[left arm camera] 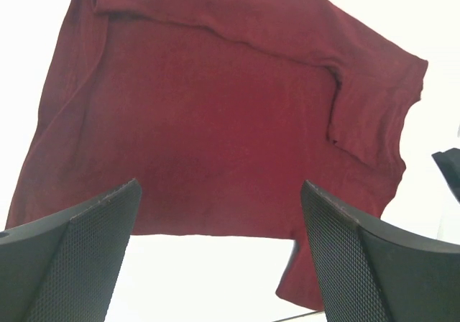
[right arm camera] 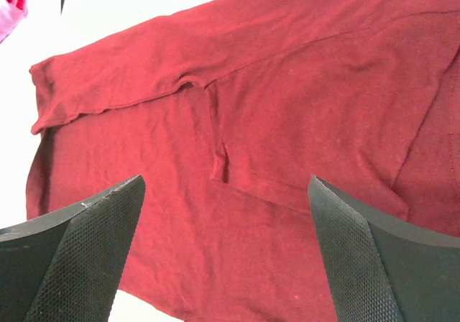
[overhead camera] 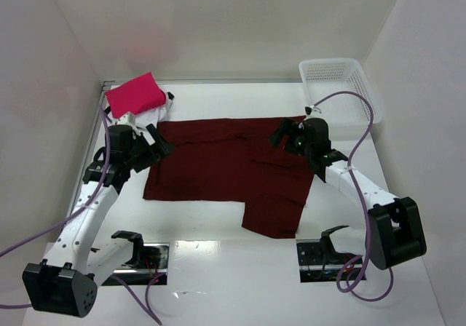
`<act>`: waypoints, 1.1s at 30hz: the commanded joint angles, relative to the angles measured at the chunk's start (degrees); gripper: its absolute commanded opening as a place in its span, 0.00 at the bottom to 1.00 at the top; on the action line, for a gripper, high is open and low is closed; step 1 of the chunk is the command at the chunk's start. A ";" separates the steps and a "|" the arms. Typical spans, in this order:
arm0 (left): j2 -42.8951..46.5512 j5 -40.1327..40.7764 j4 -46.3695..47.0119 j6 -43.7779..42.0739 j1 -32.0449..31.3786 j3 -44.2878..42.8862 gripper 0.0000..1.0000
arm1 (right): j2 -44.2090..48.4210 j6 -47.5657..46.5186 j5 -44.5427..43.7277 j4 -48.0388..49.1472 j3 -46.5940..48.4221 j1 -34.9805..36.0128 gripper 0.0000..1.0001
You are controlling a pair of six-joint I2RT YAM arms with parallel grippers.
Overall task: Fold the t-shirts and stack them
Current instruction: Fold the flattened tshirt in 1/3 of the way
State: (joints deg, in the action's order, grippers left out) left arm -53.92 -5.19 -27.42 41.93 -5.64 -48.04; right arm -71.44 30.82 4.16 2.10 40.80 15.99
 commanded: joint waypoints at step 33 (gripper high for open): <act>-12.18 18.99 -2.74 10.89 -0.07 4.18 0.99 | 17.72 25.61 -12.78 -26.96 -8.63 3.61 1.00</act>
State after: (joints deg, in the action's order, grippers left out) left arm -66.26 13.28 -32.25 51.72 -5.76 -44.50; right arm -53.06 53.15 -6.99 -21.61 33.73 17.75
